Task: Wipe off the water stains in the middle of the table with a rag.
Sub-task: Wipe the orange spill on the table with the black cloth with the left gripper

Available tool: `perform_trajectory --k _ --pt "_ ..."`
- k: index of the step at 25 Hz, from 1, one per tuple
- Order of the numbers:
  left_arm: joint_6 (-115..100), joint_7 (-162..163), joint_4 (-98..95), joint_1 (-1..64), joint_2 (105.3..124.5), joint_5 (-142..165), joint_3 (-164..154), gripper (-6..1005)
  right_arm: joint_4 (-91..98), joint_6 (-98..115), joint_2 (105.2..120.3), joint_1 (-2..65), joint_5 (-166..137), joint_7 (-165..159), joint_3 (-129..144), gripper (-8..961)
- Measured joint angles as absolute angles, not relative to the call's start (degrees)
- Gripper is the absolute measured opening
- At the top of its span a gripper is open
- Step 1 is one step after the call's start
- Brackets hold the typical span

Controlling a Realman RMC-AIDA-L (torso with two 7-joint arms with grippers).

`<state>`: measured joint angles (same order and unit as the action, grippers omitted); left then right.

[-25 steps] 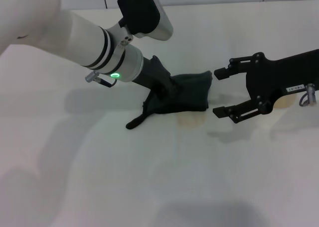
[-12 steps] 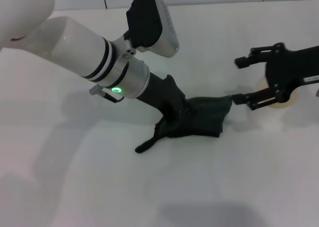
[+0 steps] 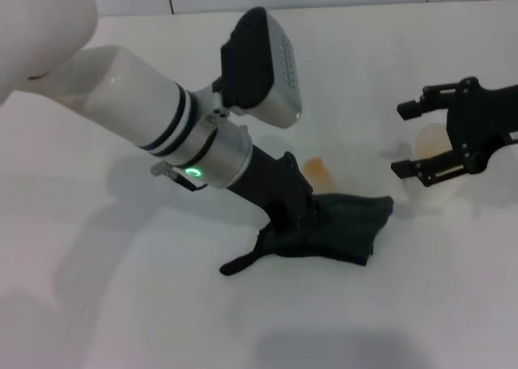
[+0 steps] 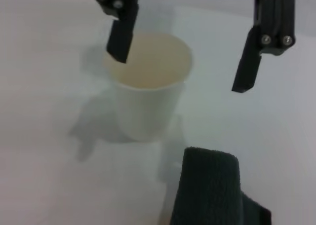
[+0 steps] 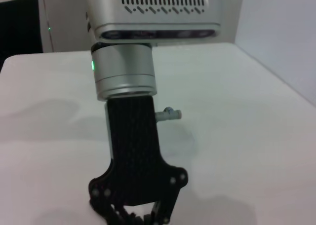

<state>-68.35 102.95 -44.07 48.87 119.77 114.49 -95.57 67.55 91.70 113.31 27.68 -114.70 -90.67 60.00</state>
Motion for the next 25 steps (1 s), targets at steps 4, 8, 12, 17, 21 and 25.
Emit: perform_trajectory --k 4,8,12,17,21,25 --pt "-65.13 103.59 -43.75 48.25 119.54 115.23 -95.49 35 67.63 92.32 113.29 27.70 -115.78 -91.73 59.79 859" --pt "-62.25 104.32 -43.46 47.50 119.46 118.44 -93.76 36 67.70 92.61 113.10 27.66 -116.68 -92.45 59.64 859" --pt "-60.77 104.35 -43.21 46.90 119.43 120.11 -91.33 36 67.79 92.75 113.00 27.66 -117.87 -93.38 59.61 859" --pt "-59.63 103.73 -43.12 46.79 119.37 120.64 -90.86 35 68.36 92.19 113.07 27.56 -118.90 -93.68 59.58 859" --pt "-59.79 102.74 -42.98 46.75 119.58 120.40 -91.31 36 68.39 92.07 113.23 27.60 -118.98 -93.69 59.58 859" --pt "-61.70 102.37 -43.53 46.79 119.73 117.46 -95.18 36 68.39 92.04 113.26 27.59 -119.01 -93.69 59.55 860"
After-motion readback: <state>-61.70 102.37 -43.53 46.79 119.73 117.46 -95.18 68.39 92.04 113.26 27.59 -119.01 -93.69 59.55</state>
